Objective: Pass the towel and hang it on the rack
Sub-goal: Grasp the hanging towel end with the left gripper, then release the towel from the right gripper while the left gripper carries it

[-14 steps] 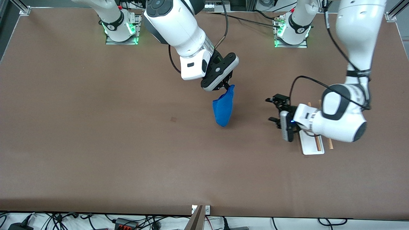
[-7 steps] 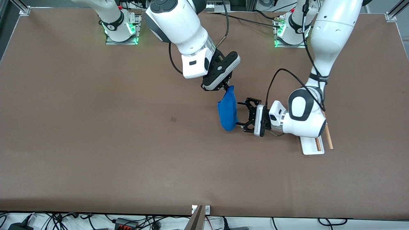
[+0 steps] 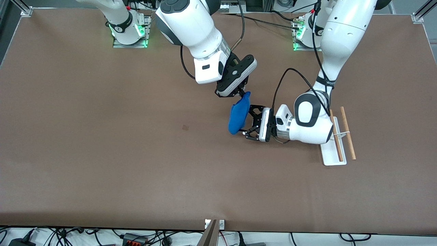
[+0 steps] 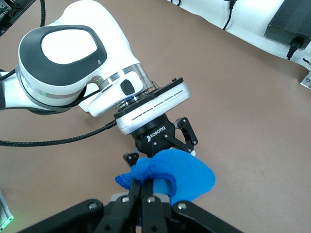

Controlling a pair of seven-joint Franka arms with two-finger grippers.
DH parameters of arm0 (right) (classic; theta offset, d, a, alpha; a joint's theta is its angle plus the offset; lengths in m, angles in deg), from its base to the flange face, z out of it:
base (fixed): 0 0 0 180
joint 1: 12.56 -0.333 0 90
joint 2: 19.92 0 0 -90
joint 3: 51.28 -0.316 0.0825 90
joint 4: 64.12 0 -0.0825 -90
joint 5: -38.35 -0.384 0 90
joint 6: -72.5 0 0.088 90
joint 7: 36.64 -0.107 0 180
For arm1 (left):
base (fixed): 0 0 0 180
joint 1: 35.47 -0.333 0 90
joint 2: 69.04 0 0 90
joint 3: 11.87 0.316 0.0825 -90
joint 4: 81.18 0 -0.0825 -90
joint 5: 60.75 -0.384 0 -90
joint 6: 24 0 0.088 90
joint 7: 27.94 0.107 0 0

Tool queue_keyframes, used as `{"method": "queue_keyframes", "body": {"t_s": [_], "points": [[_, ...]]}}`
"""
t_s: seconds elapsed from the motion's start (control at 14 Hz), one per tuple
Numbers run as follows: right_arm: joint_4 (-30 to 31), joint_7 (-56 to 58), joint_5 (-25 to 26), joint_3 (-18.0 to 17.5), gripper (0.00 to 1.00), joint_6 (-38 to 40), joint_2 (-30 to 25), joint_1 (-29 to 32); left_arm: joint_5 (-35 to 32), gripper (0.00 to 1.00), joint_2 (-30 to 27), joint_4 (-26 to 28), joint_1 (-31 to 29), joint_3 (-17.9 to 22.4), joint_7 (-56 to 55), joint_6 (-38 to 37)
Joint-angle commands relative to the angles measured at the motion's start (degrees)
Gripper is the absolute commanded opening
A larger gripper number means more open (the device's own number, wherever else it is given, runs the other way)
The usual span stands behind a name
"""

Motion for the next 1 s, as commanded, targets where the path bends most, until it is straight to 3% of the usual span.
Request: {"method": "queue_keyframes", "body": {"t_s": [0.0,0.43,0.71,0.79,0.86,0.93], "points": [[-1.2,-0.9,0.9,0.3,0.00,0.0,0.6,-0.5,3.1,0.01,-0.3,0.1,0.2,0.3,2.0,0.6],[-1.3,-0.9,0.8,0.4,0.00,-0.4,0.5,-0.4,2.0,0.01,-1.0,0.4,-0.1,1.3,1.4,0.8],[-1.3,-0.8,0.6,0.4,0.00,-0.9,0.5,-0.5,-7.3,0.01,-3.9,0.7,-3.3,2.1,-0.5,-1.1],[-1.2,-0.9,0.8,0.4,0.30,-0.9,0.6,-0.5,-9.0,0.01,-4.1,0.3,-4.3,2.2,-1.0,-3.1],[-1.2,-0.8,0.9,0.4,0.99,-0.8,0.5,-0.5,-10.0,0.01,-4.4,0.2,-4.9,2.3,-1.7,-4.2],[-1.2,-0.8,0.9,0.4,1.00,-0.7,0.5,-0.3,-11.0,0.01,-5.3,0.4,-5.6,2.3,-2.4,-4.7]]}}
